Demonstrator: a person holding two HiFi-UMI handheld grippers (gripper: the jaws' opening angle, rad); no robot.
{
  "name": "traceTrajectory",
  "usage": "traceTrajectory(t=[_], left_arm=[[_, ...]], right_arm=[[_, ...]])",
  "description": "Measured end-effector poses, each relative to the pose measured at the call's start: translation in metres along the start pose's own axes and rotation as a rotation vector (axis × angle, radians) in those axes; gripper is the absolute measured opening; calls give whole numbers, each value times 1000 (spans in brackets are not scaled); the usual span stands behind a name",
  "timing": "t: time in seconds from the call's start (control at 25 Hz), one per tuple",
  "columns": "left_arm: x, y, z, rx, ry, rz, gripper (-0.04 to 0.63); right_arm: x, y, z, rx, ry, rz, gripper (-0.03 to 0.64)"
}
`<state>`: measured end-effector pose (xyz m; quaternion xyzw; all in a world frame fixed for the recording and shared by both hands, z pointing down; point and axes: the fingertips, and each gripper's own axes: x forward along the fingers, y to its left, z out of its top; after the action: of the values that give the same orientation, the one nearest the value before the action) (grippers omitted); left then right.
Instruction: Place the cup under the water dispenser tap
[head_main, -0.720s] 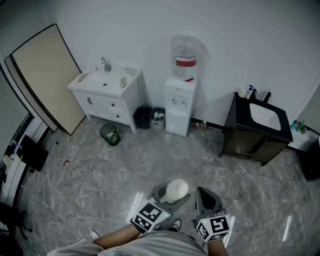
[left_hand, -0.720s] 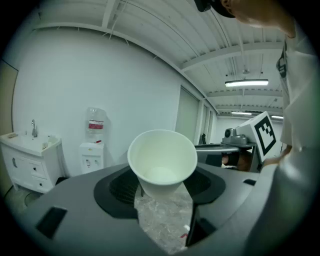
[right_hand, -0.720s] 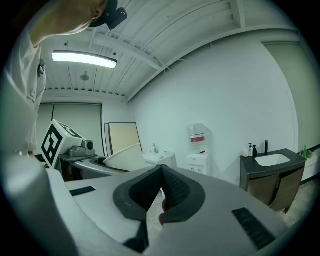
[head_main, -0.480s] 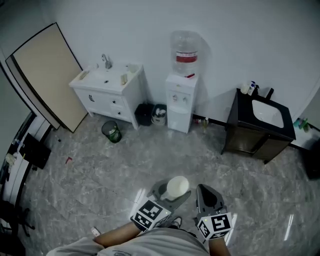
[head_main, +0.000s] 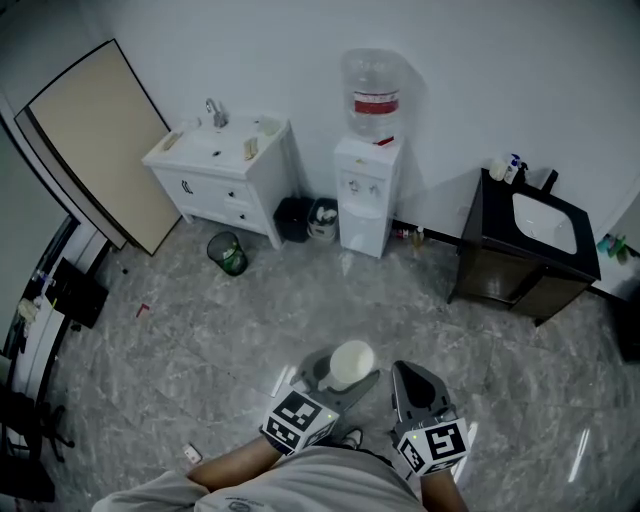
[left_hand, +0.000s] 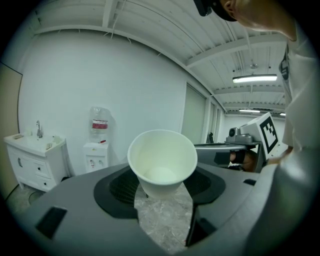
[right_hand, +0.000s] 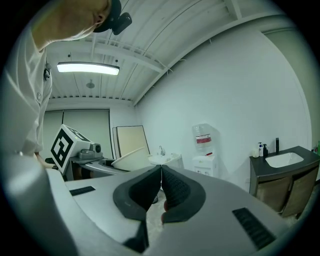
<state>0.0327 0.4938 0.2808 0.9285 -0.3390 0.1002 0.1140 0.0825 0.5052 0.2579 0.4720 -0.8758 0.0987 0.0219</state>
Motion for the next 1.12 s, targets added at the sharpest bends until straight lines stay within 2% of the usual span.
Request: traceTrajectory(t=[0.32,0.6,0.8,1.12], left_arm=[[35,59,7,2,-9,8,275],[88,167,23,34,-3,-19,275],[118,251,42,54,15,-65,275],[175,339,65,72,17,-100,275]], right_arm=[[63,-24,4,-11,14,13,17],[177,-61,15,5,19,-32,17],[266,-81,34,21,9,-73,17],[356,-125,55,54,13,-102,17]])
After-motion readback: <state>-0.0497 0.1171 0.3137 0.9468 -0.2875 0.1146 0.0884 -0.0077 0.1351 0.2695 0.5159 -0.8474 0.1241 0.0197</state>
